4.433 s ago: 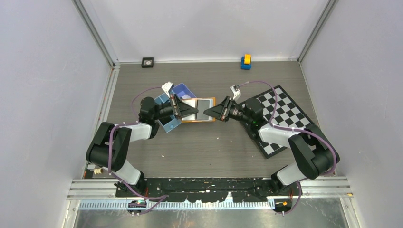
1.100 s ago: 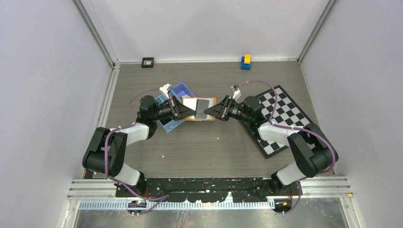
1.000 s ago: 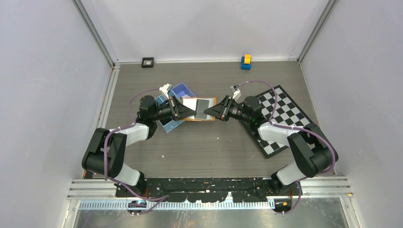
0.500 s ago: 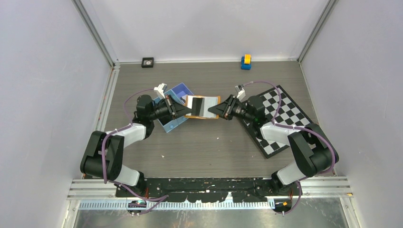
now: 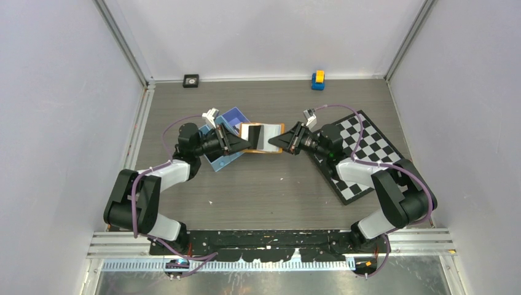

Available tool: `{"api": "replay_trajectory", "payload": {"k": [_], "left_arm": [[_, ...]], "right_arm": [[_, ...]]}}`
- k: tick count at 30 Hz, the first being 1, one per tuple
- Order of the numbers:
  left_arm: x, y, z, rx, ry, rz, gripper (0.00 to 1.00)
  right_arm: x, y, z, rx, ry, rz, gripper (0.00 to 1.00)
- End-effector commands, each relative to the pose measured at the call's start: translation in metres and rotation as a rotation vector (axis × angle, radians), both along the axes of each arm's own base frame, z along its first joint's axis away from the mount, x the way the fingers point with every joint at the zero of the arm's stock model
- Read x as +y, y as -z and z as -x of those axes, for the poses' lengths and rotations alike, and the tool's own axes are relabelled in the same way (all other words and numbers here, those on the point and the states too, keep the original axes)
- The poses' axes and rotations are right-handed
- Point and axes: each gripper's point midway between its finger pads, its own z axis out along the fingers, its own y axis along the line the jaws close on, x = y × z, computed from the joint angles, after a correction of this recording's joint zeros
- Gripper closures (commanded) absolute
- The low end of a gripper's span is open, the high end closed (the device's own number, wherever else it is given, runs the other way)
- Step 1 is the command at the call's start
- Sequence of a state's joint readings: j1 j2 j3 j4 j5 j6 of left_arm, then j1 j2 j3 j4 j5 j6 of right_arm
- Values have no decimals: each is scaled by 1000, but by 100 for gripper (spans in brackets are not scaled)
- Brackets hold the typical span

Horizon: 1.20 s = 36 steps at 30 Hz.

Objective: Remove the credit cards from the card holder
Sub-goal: Remove the credit card from the card holder, then place the credit card in the storage box.

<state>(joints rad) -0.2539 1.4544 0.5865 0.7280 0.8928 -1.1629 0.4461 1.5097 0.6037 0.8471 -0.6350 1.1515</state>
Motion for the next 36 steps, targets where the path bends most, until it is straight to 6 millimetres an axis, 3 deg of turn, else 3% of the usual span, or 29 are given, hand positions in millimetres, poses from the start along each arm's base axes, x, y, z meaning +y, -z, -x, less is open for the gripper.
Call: {"api": "replay_trajectory", "payload": {"k": [1,8,9,11,14,24,32,36], "left_arm": [[-7,-17,2,-67,44,34,76],[-9,-21,3,-77,63,65,78],[-9,-21,3,-77,65,67,80],[-9,-22,3,-81,65,71,97],[-5,-22,0,-81,42,74,100],[33,3,-21,-17,-141,-9,100],[89,24,-44,6,-438,-136,100],[114,36,-45,42,-594,-192,100]], "right_arm": [[7,-30,3,-94,-39,-63,99],[11,-26,3,-82,-51,-58,99],[11,-25,3,-80,-53,-57,99],[10,-25,2,-81,-46,-55,100],[7,-19,0,-68,-18,-23,100],[-37,25,-32,63,207,160,99],[-69,24,-35,59,348,238,99],[-89,16,-32,37,437,288,99]]}}
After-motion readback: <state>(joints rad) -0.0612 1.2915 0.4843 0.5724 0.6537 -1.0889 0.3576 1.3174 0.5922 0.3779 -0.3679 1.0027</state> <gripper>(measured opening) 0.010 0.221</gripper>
